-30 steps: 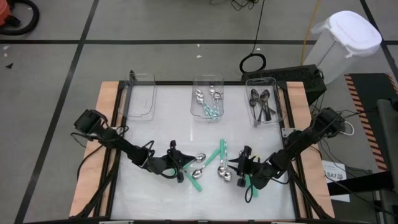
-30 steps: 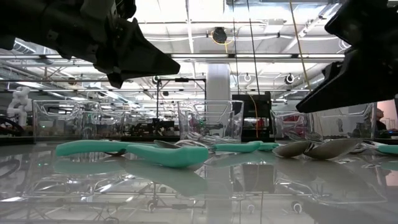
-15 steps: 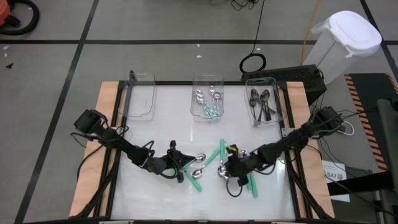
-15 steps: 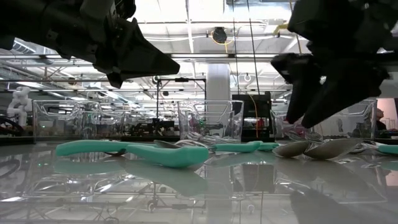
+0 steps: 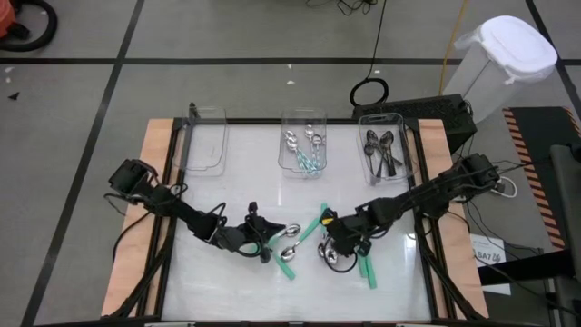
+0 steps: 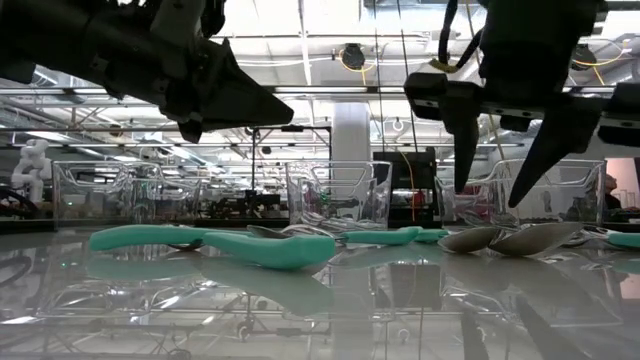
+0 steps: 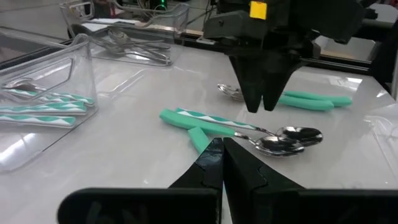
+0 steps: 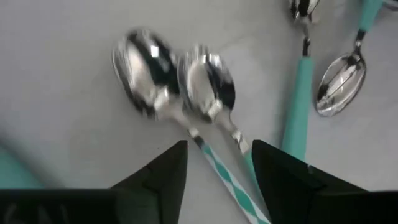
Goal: Sort silverware by color (type)
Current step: Put the white-green spoon into the middle transparent bin
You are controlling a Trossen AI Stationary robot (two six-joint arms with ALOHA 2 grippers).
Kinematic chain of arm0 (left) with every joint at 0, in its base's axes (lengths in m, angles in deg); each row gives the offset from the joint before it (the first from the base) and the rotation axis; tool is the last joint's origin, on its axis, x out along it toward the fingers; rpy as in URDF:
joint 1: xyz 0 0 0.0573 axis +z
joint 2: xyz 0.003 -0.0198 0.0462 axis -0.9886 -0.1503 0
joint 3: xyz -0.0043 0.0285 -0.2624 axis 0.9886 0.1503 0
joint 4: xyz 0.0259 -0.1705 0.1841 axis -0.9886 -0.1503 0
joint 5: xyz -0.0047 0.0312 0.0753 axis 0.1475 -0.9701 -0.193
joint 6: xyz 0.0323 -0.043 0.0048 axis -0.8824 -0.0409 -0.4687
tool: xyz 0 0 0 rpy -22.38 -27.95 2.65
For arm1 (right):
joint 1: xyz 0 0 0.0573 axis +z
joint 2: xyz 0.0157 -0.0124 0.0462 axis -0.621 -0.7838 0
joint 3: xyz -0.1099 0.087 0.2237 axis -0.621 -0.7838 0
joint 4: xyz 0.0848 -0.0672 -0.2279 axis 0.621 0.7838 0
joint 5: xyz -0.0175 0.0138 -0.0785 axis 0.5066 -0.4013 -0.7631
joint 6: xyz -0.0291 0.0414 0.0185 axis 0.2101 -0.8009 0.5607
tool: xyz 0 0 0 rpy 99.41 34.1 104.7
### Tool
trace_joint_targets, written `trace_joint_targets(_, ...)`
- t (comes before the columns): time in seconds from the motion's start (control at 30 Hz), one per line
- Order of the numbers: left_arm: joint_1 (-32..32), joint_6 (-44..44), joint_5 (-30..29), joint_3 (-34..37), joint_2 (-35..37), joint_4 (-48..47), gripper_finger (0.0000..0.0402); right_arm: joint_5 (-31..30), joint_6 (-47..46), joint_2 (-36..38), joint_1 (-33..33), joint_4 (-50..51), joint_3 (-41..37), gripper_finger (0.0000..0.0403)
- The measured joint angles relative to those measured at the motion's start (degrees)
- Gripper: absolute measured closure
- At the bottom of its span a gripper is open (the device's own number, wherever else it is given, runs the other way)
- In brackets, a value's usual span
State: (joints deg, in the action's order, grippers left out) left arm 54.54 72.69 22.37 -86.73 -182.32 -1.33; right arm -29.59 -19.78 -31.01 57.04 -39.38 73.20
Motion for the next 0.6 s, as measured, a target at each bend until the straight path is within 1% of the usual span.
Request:
trace_joint_targets(0.17,1.55,-0.69,0.0,0.0,0.02,0.0,0.0394,0.34,4.44,0.0,-2.11,0.7,0.0,0.0219)
trace_joint_targets(0.27,2.47,-0.95,0.0,0.0,0.02,-0.01,0.0394,2.72,7.2,0.0,-3.38,0.59,0.0,0.0223)
trace_joint_targets(0.37,3.28,-1.22,0.0,0.0,0.02,0.0,0.0394,3.69,8.02,0.0,-4.4,0.7,0.0,0.023)
trace_joint_targets(0.47,4.06,-1.49,0.0,0.0,0.02,-0.04,0.0394,5.89,9.71,0.0,-5.18,0.93,0.0,0.0235)
trace_joint_targets(0.6,4.82,-2.2,0.0,0.0,0.02,-0.2,0.0394,6.04,12.36,-0.53,-5.2,0.77,0.0,0.0238)
